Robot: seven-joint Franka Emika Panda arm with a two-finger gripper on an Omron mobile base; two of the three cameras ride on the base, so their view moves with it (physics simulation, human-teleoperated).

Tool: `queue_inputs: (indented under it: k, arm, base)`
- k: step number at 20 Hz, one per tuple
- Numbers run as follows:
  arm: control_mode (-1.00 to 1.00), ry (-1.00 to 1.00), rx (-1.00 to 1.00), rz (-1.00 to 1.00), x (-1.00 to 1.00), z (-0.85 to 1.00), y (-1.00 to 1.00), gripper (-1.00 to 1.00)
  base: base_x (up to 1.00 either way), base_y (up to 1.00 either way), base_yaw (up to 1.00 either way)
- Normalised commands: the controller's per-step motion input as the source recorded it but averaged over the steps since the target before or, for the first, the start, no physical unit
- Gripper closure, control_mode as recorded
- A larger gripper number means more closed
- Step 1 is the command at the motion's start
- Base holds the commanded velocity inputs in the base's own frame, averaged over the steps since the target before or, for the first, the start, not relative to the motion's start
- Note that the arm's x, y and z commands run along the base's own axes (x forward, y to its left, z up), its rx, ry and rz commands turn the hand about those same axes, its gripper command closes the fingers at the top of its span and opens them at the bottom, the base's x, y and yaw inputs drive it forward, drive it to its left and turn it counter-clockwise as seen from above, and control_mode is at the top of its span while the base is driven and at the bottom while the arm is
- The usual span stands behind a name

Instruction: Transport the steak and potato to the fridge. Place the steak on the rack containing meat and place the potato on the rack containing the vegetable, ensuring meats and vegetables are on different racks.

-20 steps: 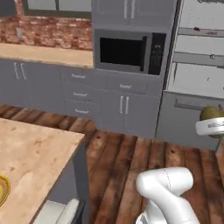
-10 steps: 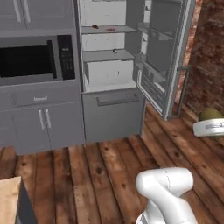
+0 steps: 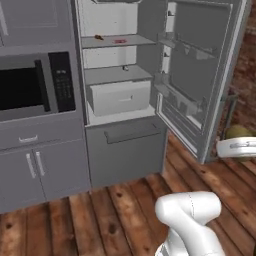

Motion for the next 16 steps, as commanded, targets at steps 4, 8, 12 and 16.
queue_inputs:
  k: [4, 8, 12, 16]
  arm:
    - [1.00, 0.00, 0.00, 0.00, 0.00, 0.00, 0.00, 1.00]
    - [1.00, 0.00, 0.00, 0.00, 0.00, 0.00, 0.00, 1.00]
    - [1.00, 0.00, 0.00, 0.00, 0.00, 0.00, 0.00, 1.00]
    - [1.00, 0.00, 0.00, 0.00, 0.00, 0.00, 0.00, 1.00]
  base:
    - [1.00, 0.30, -0.14]
    - [1.00, 0.50, -0.10]
    - [1.00, 0.31, -0.08]
    - [1.00, 0.11, -0.08]
